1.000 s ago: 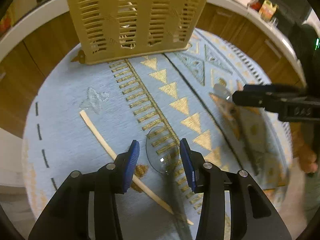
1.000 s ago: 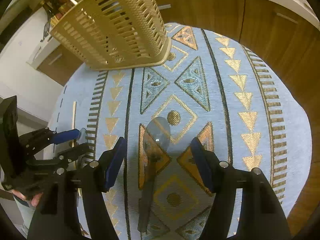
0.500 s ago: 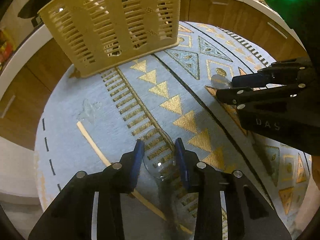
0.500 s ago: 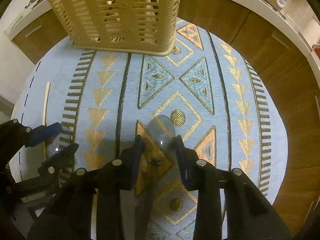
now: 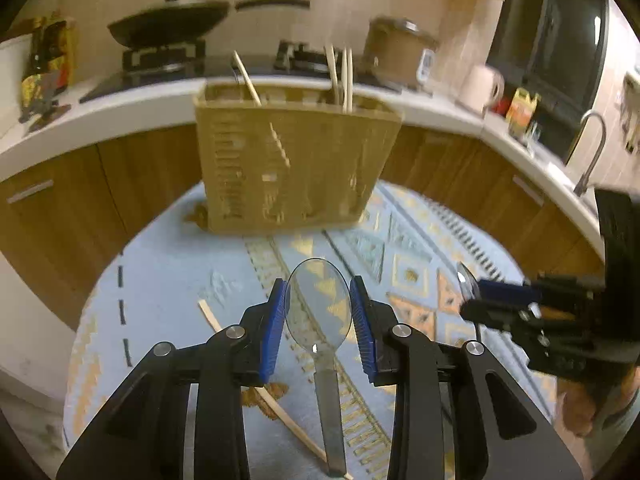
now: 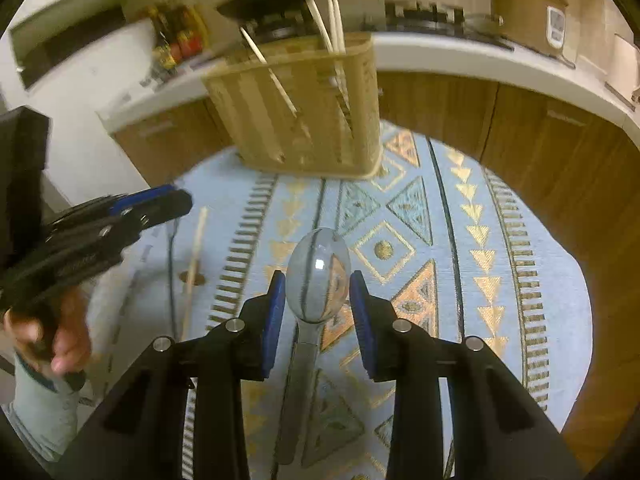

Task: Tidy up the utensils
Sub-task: 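Lift the clear spoon with left toward the caddy while right lifts its clear spoon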

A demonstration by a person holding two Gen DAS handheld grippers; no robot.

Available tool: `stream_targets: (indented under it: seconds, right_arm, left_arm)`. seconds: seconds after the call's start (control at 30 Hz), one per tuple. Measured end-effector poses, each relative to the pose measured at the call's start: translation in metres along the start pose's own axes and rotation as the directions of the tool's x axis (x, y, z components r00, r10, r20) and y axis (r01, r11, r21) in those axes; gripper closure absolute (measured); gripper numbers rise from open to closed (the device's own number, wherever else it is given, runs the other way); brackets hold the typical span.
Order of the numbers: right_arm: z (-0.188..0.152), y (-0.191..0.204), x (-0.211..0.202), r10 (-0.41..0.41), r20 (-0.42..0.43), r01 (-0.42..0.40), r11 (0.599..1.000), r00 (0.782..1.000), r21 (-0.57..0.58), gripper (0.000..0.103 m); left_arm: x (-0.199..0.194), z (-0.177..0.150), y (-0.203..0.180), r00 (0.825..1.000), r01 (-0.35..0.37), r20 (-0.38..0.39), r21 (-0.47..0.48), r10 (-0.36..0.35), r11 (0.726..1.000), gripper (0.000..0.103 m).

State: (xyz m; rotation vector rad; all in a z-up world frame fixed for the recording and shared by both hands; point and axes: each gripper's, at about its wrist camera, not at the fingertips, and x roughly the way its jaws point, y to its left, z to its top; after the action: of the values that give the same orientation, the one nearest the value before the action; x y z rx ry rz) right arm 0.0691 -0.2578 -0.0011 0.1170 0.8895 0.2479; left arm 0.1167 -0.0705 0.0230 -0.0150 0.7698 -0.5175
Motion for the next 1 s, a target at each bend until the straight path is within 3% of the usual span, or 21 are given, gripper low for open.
stream_targets:
  seconds: [0.13,0.23,0.33,0.5,0.67,1.0]
  right_arm:
    - [-0.009,0.010,-0.033,0.077,0.116,-0.076,0.997,0.990,-0.011,0.073]
    - [-0.011,0.014,-0.058,0.137,0.209,-0.136,0.991,0.968,-0.017,0.073]
    - [-0.004,0.026,-0.081,0.145,0.287,-0.138,0.989,0.947,-0.045,0.073]
    - [0.027,0.041,-0.106,0.080,0.422,-0.056,0.996,0.903,-0.068,0.073]
    - [0.069,0.040,-0.107,-0.001,0.519,0.020,0.999,0.855,-0.031,0.073]
    - [0.155,0.038,-0.072,-0.128,0.601,0.148,0.989,0.789,0.017,0.073]
  left_arm:
    - [-0.015,0.007,-0.003,0.996,0.015,0.086,-0.010,-0.015,1.000,0.073]
    - [-0.036,0.015,-0.006,0.989,0.019,0.144,-0.004,-0.019,1.000,0.073]
    - [-0.054,0.028,-0.009,0.980,0.011,0.198,0.005,-0.012,1.000,0.073]
    - [-0.083,0.057,-0.012,0.954,-0.016,0.299,0.008,0.013,1.000,0.073]
    - [-0.105,0.097,-0.007,0.915,-0.042,0.401,-0.007,0.041,0.999,0.073]
    - [-0.084,0.160,0.024,0.863,-0.057,0.497,-0.084,0.091,0.995,0.073]
